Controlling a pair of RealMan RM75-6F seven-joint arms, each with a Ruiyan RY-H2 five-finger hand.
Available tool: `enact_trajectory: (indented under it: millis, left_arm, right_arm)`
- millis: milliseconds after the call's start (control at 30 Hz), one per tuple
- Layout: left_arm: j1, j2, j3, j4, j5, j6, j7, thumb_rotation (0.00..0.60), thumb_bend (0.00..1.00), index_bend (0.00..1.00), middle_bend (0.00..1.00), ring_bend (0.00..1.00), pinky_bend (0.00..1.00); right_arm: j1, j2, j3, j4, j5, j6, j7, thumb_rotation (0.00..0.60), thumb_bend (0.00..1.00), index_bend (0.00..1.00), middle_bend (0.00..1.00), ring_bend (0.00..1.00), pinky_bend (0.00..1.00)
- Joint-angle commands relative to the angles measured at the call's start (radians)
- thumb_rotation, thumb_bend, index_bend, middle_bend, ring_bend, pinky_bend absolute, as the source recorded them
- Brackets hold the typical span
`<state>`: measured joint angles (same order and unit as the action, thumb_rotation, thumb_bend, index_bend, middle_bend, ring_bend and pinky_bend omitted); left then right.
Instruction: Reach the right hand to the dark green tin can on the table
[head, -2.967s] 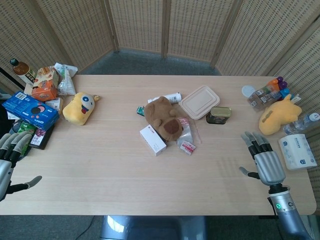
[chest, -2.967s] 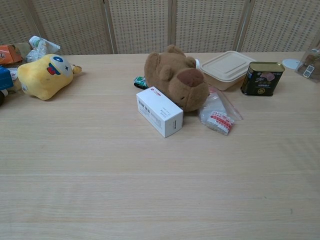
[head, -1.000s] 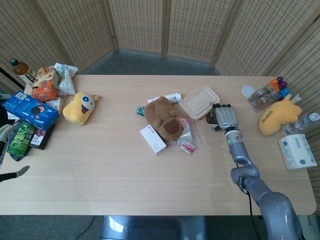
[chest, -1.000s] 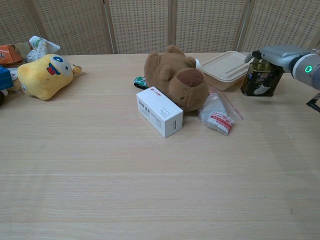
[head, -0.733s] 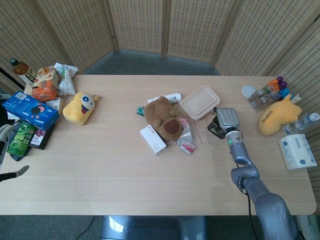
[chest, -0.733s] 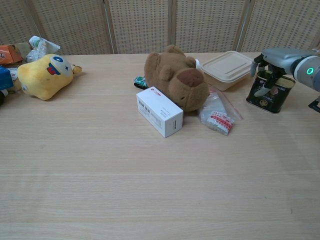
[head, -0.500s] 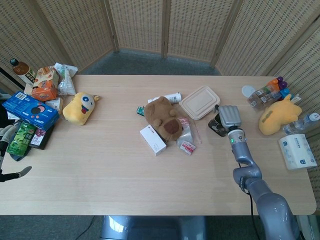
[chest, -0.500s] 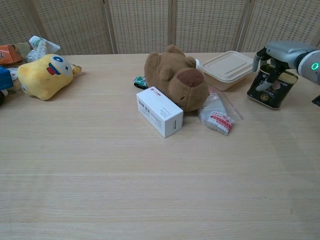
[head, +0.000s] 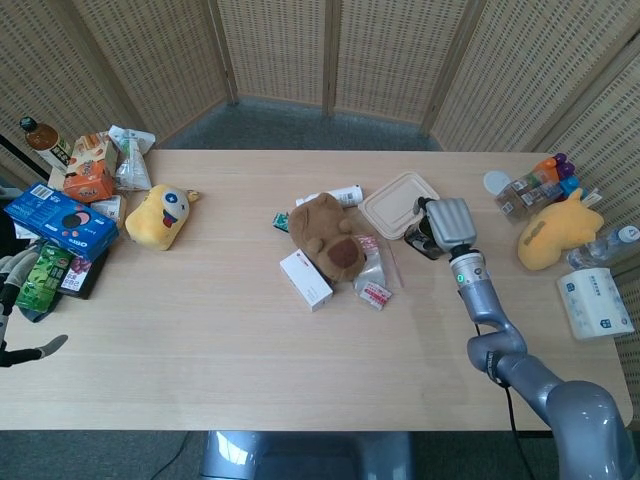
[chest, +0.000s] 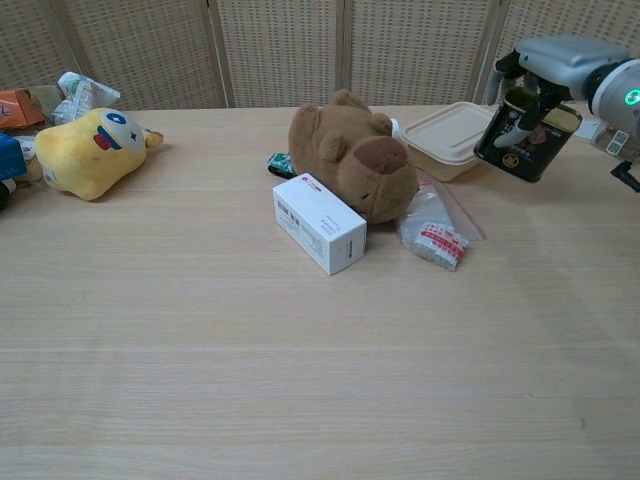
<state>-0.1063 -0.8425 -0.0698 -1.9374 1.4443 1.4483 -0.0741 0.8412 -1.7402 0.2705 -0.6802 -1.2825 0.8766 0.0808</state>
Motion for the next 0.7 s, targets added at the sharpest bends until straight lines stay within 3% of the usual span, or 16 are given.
enact_trajectory:
  millis: [33, 167, 367, 700]
  left_arm:
    - [0.004, 0.007, 0.002, -0.005, 0.009, 0.006, -0.011, 0.6, 0.0, 0.0, 0.0, 0.0, 0.0]
    - [0.007, 0.015, 0.005, -0.011, 0.022, 0.013, -0.026, 0.6, 0.0, 0.0, 0.0, 0.0, 0.0]
    - [0.009, 0.021, 0.009, -0.017, 0.036, 0.015, -0.036, 0.6, 0.0, 0.0, 0.0, 0.0, 0.0]
    - [0.009, 0.024, 0.011, -0.017, 0.04, 0.014, -0.038, 0.6, 0.0, 0.0, 0.0, 0.0, 0.0]
  right_arm:
    - [-0.013, 0.114, 0.045, -0.2, 0.037, 0.06, -0.136, 0.6, 0.09, 0.42, 0.57, 0.61, 0.6]
    - [-0.02, 0.204, 0.085, -0.385, 0.092, 0.086, -0.261, 0.6, 0.09, 0.42, 0.57, 0.61, 0.6]
    - [-0.013, 0.293, 0.129, -0.581, 0.168, 0.115, -0.405, 0.6, 0.09, 0.42, 0.57, 0.61, 0.6]
    - [0.017, 0.346, 0.173, -0.726, 0.285, 0.153, -0.535, 0.6, 0.08, 0.42, 0.57, 0.61, 0.6]
